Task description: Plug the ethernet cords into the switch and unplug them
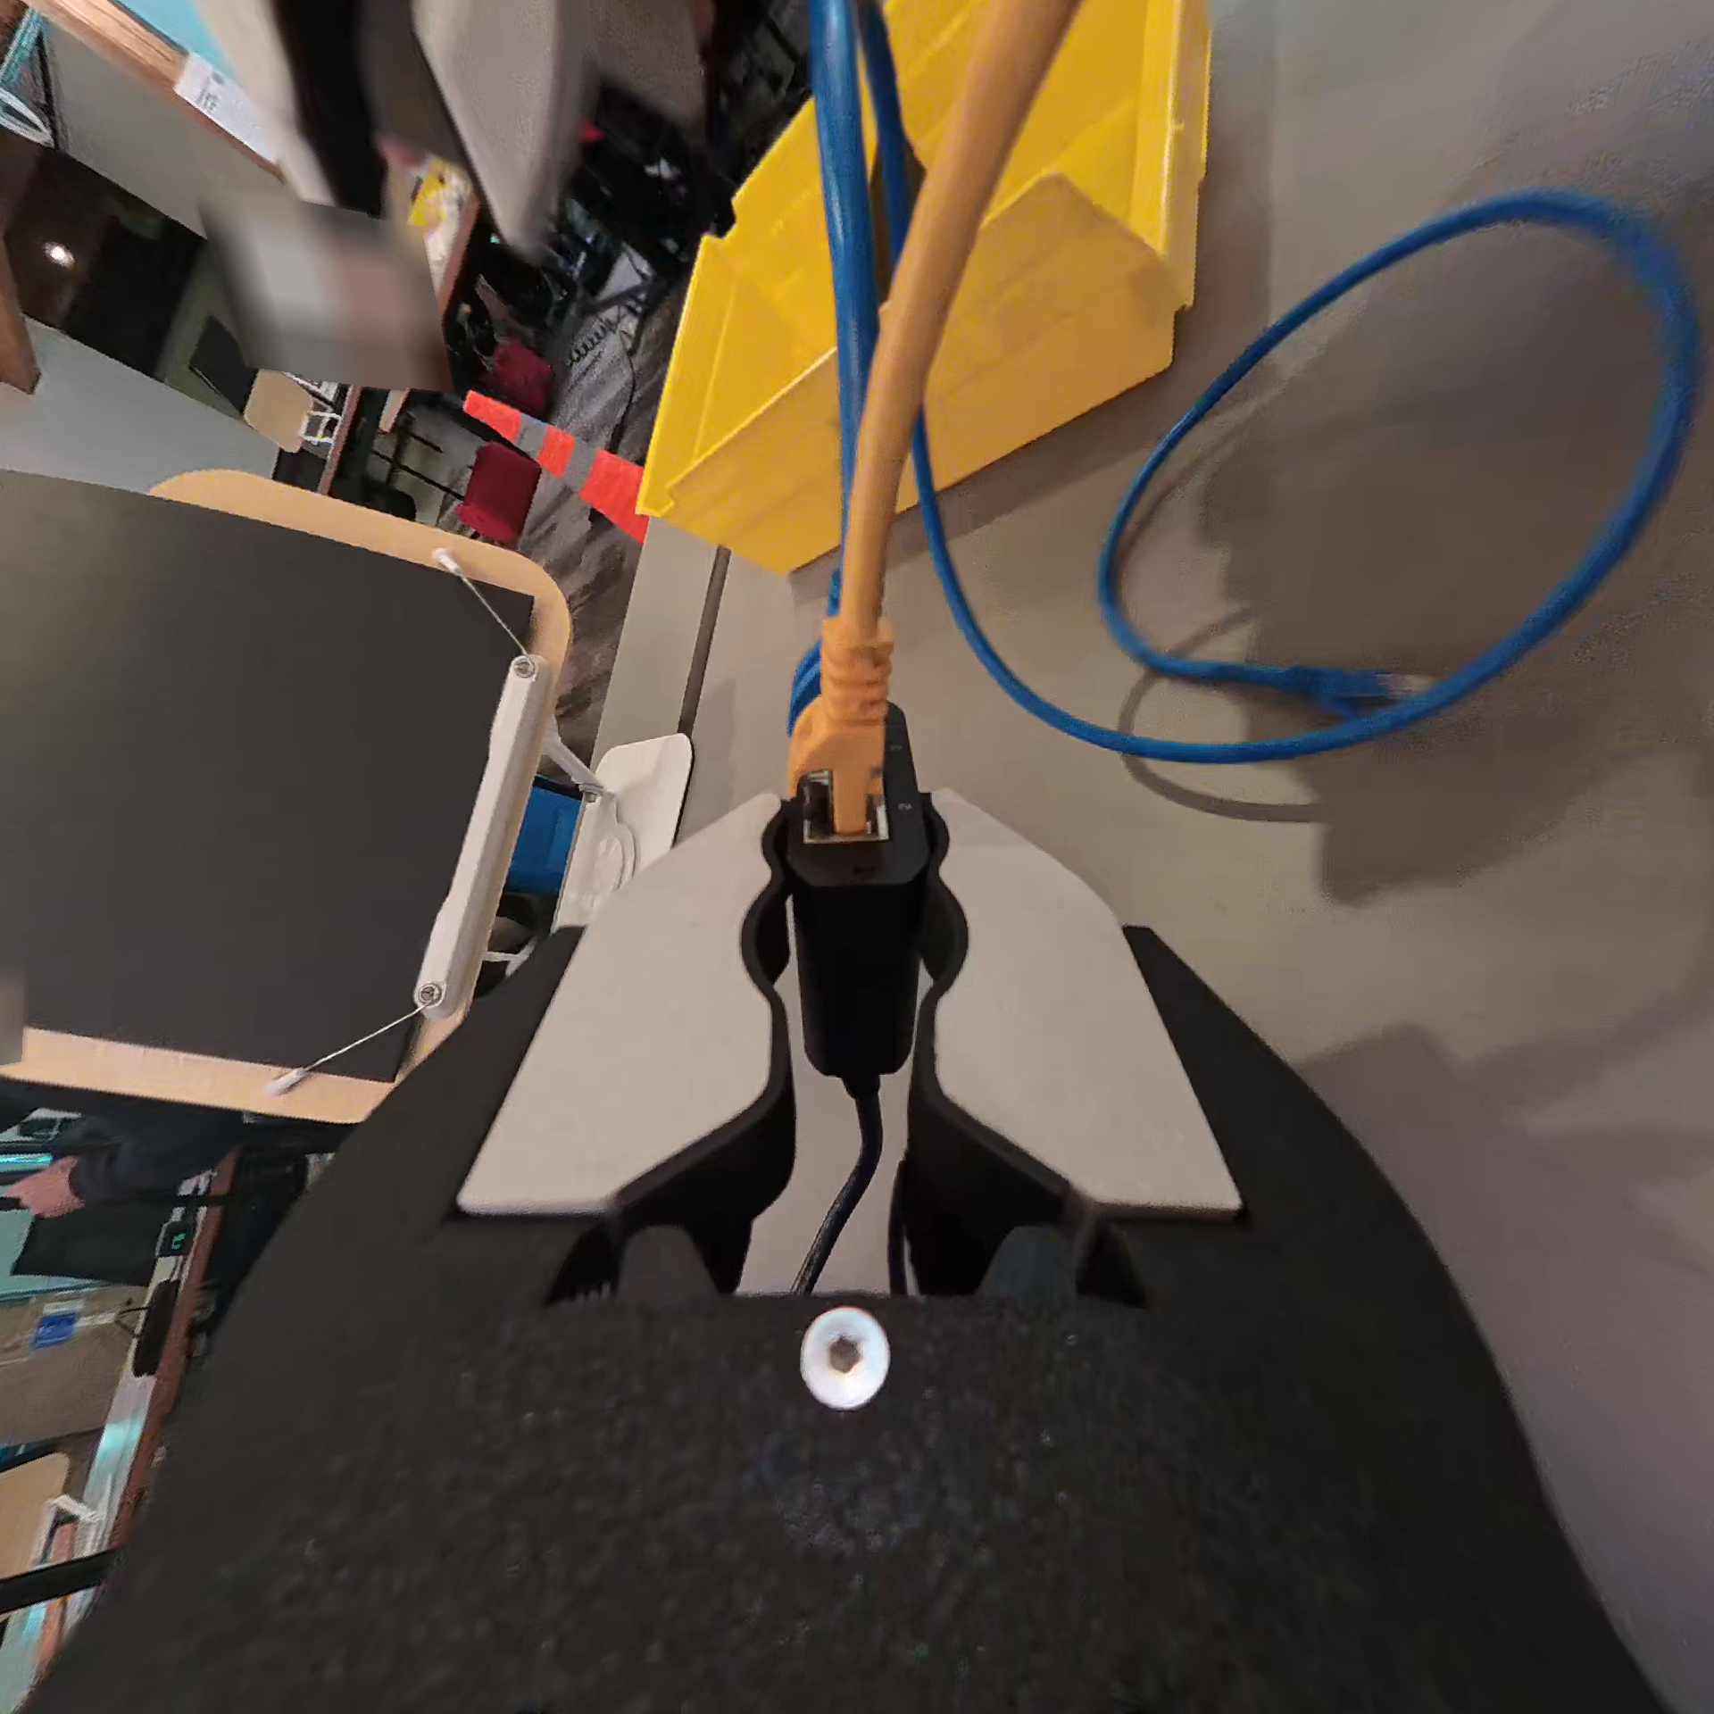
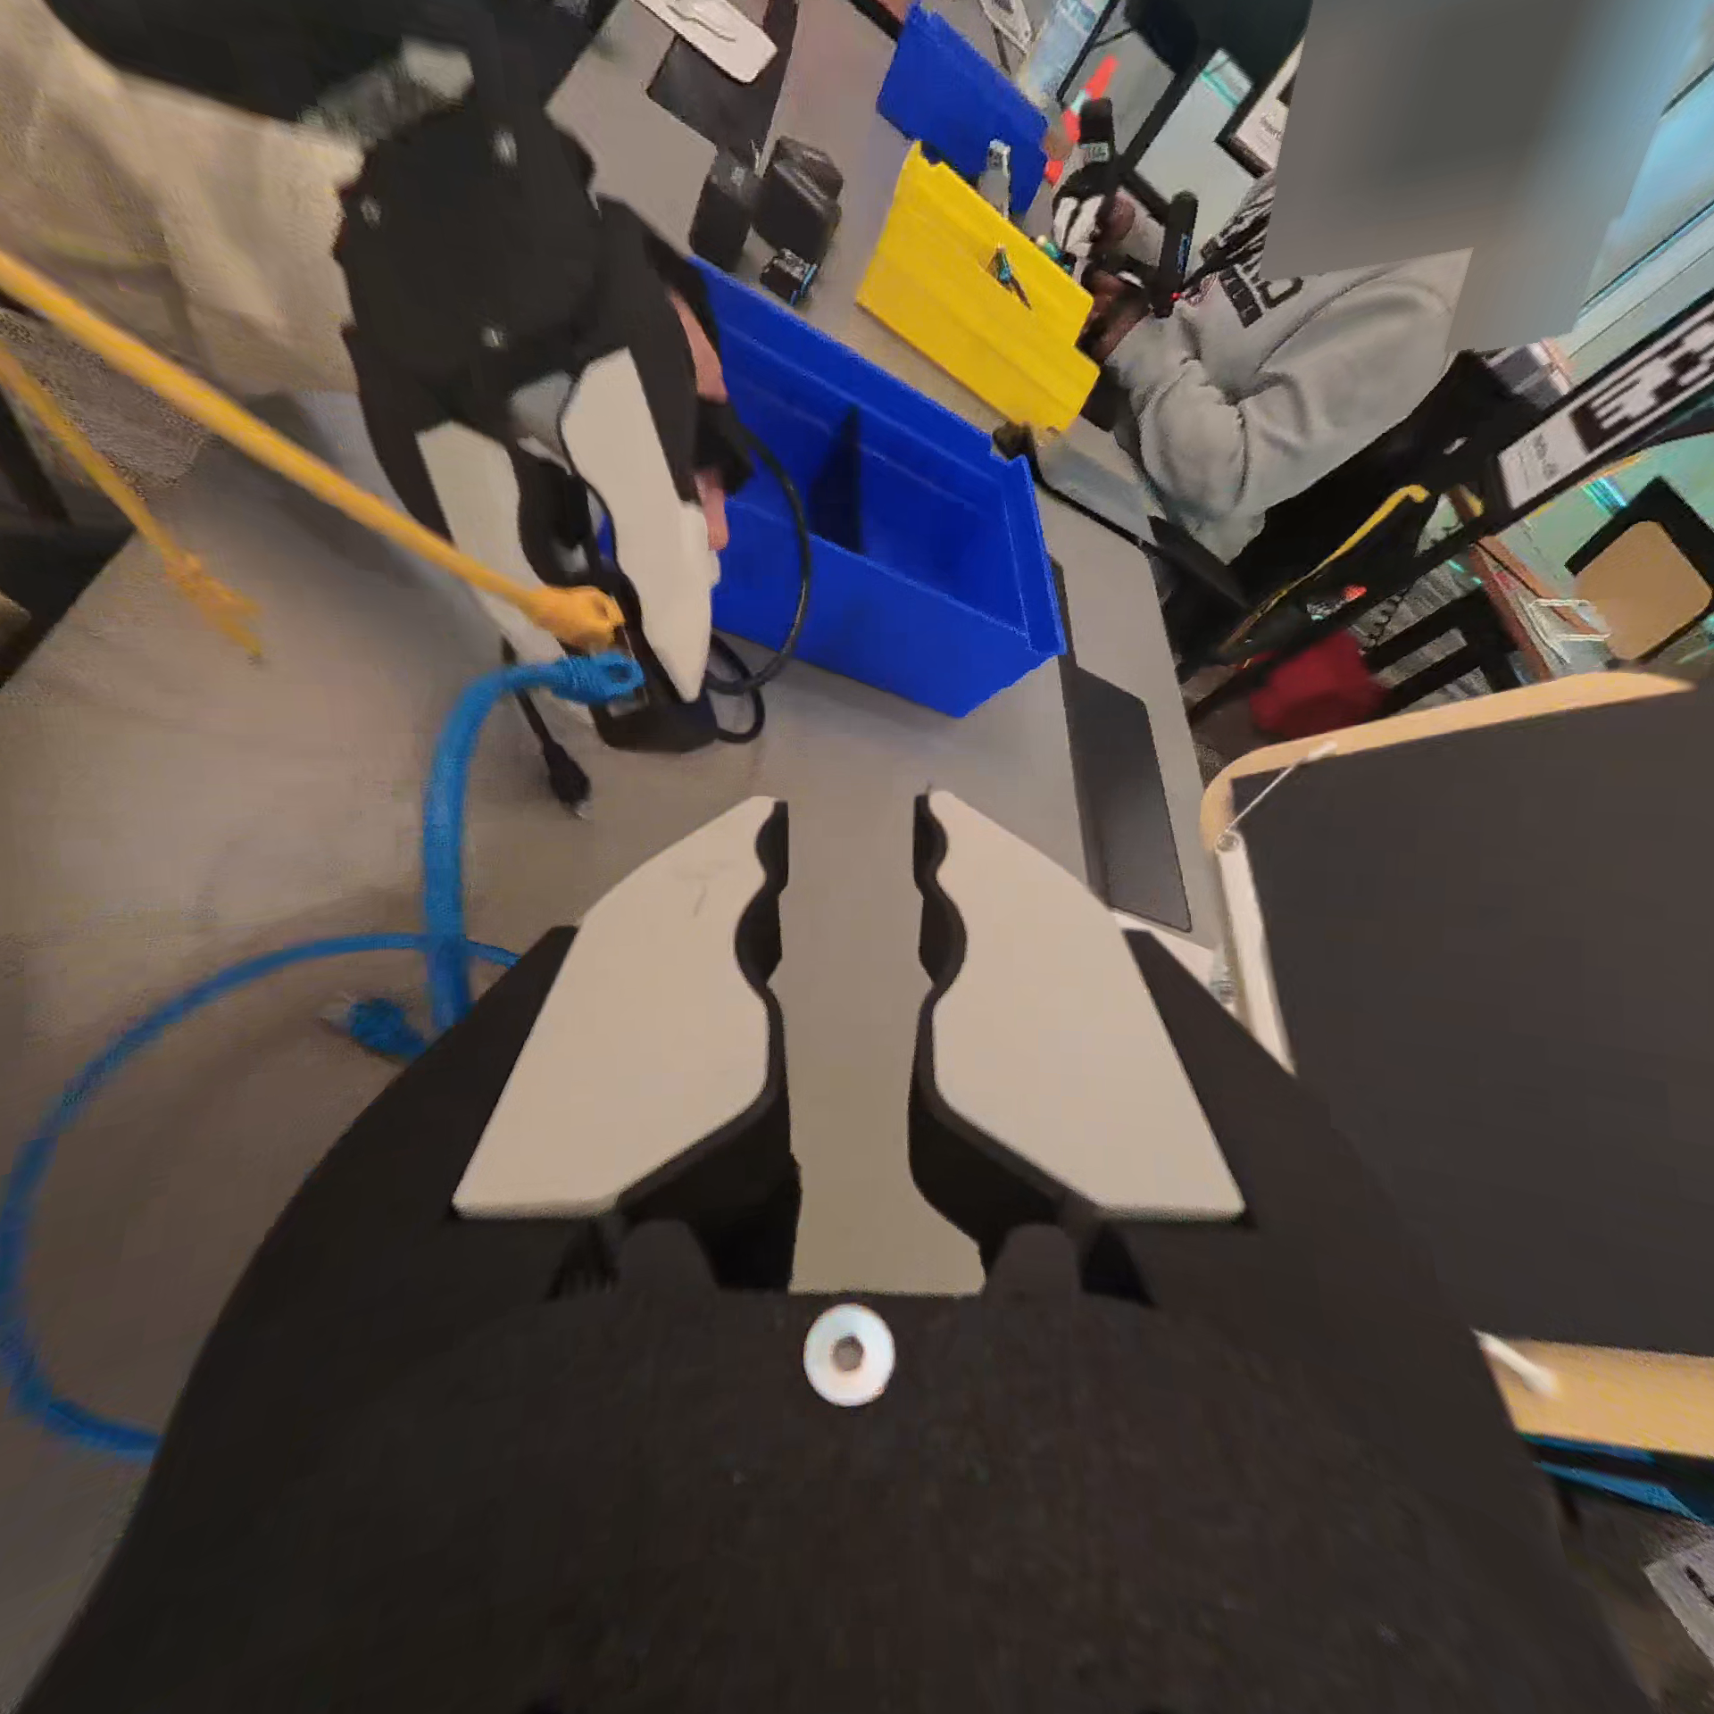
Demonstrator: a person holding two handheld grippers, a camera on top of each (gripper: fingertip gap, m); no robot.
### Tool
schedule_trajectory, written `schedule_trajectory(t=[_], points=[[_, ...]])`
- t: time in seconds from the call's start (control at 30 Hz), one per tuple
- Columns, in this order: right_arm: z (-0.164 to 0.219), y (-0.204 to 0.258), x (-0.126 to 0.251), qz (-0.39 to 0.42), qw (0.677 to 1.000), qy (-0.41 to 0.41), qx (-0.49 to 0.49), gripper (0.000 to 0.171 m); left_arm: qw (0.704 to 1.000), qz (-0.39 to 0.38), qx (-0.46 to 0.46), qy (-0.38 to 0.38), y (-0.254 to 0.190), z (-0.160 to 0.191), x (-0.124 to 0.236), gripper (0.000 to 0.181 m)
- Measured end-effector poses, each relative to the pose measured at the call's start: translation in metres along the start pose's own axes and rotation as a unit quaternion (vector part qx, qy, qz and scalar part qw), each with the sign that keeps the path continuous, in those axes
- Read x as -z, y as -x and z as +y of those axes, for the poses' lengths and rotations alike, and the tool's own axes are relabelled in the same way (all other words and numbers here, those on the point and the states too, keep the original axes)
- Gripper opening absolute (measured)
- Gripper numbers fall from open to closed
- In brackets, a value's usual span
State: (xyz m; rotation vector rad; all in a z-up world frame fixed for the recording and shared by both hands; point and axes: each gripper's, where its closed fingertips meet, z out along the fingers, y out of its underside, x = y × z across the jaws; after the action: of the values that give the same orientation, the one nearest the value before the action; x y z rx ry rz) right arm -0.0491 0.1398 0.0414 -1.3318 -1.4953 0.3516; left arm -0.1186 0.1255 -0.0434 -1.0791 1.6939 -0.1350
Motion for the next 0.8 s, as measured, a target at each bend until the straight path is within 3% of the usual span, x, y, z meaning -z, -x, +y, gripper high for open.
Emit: schedule_trajectory(t=[0.13, 0.3, 0.4, 0.5, 0.6, 0.67, 0.73, 0.8], points=[[-0.035, 0.046, -0.014, -0.052, 0.998, 0.026, 0.012, 0.036, 0.999, -0.013, -0.032, 0.042, 0.0, 0.01, -0.009, 0.024], [-0.001, 0.073, -0.049, 0.01, 0.987, 0.137, 0.079, 0.034, 0.997, 0.005, -0.024, 0.075, -0.005, 0.02, -0.017, 0.024], [-0.007, 0.083, -0.053, -0.018, 0.993, 0.112, 0.04, 0.035, 0.998, 0.008, -0.02, 0.067, -0.006, 0.018, -0.018, 0.024], [-0.009, 0.058, -0.033, 0.018, 0.992, 0.119, 0.029, 0.032, 0.996, 0.0, -0.03, 0.08, -0.006, 0.024, -0.019, 0.024], [-0.025, 0.036, -0.018, 0.026, 0.994, 0.093, -0.046, 0.027, 0.993, -0.012, -0.046, 0.111, -0.007, 0.034, -0.021, 0.024], [-0.029, 0.05, -0.036, -0.021, 0.99, 0.094, -0.099, 0.034, 0.992, -0.01, -0.042, 0.116, -0.009, 0.034, -0.025, 0.024], [-0.013, 0.066, -0.063, -0.027, 0.987, 0.13, -0.089, 0.039, 0.992, -0.01, -0.034, 0.12, -0.008, 0.033, -0.028, 0.024], [0.004, 0.077, -0.079, -0.02, 0.985, 0.152, -0.074, 0.03, 0.992, -0.013, -0.035, 0.12, -0.006, 0.031, -0.027, 0.024]])
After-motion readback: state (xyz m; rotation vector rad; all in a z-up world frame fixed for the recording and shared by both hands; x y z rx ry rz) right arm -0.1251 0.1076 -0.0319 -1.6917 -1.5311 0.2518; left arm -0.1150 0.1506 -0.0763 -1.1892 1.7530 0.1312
